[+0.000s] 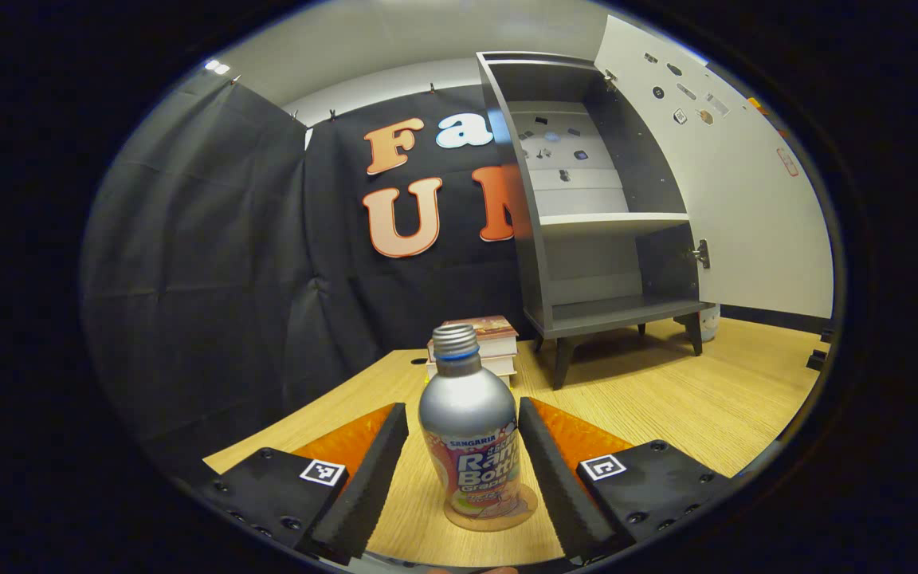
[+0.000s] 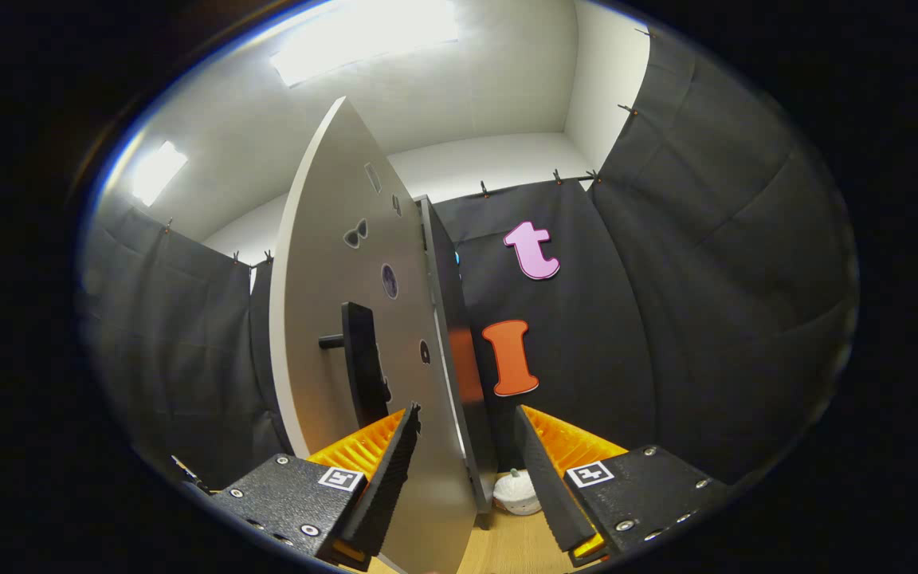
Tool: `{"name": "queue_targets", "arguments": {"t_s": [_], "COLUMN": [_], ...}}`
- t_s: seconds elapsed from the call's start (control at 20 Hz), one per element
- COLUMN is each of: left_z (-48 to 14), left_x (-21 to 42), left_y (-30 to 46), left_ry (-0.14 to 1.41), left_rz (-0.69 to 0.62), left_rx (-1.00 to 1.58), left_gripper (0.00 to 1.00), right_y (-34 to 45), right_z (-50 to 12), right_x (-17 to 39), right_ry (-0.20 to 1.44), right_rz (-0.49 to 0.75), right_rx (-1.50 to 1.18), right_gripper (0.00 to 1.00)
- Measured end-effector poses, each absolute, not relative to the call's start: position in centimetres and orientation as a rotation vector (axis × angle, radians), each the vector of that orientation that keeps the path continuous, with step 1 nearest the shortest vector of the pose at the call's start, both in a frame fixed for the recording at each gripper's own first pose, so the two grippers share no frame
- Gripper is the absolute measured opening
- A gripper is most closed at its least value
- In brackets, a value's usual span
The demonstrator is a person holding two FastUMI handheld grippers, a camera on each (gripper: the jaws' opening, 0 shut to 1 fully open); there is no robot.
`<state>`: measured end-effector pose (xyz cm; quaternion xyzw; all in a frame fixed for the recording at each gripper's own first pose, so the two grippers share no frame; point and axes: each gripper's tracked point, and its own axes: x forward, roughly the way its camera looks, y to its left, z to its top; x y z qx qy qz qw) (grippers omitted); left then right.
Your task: Open the cabinet door with the right hand, grasp the bottle in the cabinet with the left hand and place it on the coaster, then close the cabinet door with the right hand.
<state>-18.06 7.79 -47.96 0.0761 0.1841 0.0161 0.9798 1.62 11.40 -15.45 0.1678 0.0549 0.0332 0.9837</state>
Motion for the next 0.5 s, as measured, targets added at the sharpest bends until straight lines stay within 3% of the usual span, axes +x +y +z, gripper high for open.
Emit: {"name": "queue_targets", "arguments": {"t_s": [0.1, 0.5], "left_z": [-46.3, -39.5], "left_x": [-17.9, -15.5], "left_y": [7.3, 8.0], "left_ry": [0.353, 0.291], "left_rz": [0.013, 0.034], "left_rx": [0.146, 0.136], "left_gripper": [0.95, 0.91], "right_y": [11.3, 11.0], "right_z": [-14.8, -14.6], "right_x": [1.4, 1.7], "right_ry": [0.095, 0.108], "right_rz": [0.074, 0.074], "right_rx": [0.338, 0.269], "right_gripper": [0.78, 0.77]}}
